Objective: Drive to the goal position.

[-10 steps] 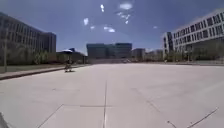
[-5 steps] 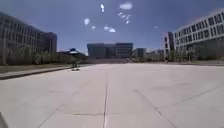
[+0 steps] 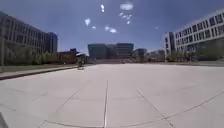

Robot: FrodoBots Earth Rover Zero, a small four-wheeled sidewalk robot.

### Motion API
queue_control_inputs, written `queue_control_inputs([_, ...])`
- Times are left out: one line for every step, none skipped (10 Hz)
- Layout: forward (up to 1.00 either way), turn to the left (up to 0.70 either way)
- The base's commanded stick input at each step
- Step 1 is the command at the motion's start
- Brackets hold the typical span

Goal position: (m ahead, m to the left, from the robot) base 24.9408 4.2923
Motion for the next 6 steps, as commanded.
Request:
queue_control_inputs([0.5, 0.0])
queue_control_inputs([0.5, 0.0])
queue_control_inputs([0.5, 0.0])
queue_control_inputs([0.5, -0.06])
queue_control_inputs([0.5, -0.24])
queue_control_inputs([0.5, -0.5])
